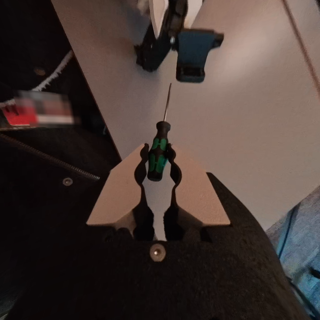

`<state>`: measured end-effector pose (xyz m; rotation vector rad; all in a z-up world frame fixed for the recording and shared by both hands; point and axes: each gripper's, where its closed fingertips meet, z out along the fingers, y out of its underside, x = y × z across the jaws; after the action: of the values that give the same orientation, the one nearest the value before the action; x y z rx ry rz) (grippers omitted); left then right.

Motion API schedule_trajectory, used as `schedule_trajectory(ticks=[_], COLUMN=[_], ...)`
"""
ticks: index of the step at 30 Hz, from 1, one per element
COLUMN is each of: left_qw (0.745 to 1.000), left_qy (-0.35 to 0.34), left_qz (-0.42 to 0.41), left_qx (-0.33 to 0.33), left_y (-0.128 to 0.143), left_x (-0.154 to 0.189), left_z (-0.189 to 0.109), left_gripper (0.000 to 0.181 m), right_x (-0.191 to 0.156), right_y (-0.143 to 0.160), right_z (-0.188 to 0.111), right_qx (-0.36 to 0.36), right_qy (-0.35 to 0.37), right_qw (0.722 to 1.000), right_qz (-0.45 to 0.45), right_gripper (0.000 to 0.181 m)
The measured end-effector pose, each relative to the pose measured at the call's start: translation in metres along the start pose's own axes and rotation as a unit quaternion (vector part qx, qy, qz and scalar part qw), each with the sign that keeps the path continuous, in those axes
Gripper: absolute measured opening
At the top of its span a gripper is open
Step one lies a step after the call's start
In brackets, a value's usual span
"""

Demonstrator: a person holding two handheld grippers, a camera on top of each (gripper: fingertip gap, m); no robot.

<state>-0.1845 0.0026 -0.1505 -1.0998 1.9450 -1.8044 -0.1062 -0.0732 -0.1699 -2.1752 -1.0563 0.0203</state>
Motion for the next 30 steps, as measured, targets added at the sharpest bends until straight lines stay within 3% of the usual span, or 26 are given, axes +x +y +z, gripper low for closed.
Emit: schedule_trajectory(ticks=[3, 6, 13, 15, 17, 19, 21, 23, 25, 30], left_qw=[1.000, 1.000, 1.000, 1.000, 1.000, 1.000, 1.000, 1.000, 1.000, 0.999], left_qy=[-0.007, -0.016, -0.025, -0.023, -0.021, -0.013, -0.002, 0.013, 0.023, 0.028], left_qz=[0.006, 0.009, 0.011, 0.012, 0.015, 0.014, 0.011, 0.008, 0.005, 0.004], left_qx=[-0.005, -0.005, 0.002, 0.000, -0.002, -0.001, 0.002, 0.007, 0.016, 0.021], left_y=[0.001, 0.000, -0.003, -0.002, -0.002, -0.002, -0.003, -0.004, -0.007, -0.009], left_x=[-0.001, -0.003, -0.006, -0.004, -0.003, 0.000, 0.004, 0.009, 0.012, 0.014], left_z=[0.001, 0.000, 0.000, 0.002, 0.005, 0.007, 0.009, 0.010, 0.010, 0.010], left_gripper=[0.022, 0.021, 0.021, 0.021, 0.022, 0.022, 0.022, 0.022, 0.022, 0.022], right_x=[0.002, 0.003, 0.001, 0.001, 0.013, 0.024, 0.028, 0.034, 0.033, 0.029], right_y=[0.035, 0.041, 0.049, 0.048, 0.027, -0.019, -0.059, -0.079, -0.082, -0.076], right_z=[0.024, 0.038, 0.061, 0.063, 0.057, 0.042, 0.032, 0.034, 0.045, 0.057], right_qx=[-0.013, 0.012, -0.007, 0.000, 0.043, 0.128, 0.187, 0.199, 0.182, 0.163], right_qy=[-0.031, -0.043, -0.076, -0.073, -0.050, -0.028, 0.005, 0.056, 0.077, 0.050], right_qw=[0.997, 0.995, 0.991, 0.990, 0.989, 0.982, 0.978, 0.977, 0.980, 0.984], right_qz=[0.073, 0.087, 0.107, 0.117, 0.132, 0.135, 0.087, 0.049, 0.016, 0.044], right_gripper=[0.021, 0.021, 0.022, 0.035, 0.052, 0.067, 0.067, 0.058, 0.043, 0.052])
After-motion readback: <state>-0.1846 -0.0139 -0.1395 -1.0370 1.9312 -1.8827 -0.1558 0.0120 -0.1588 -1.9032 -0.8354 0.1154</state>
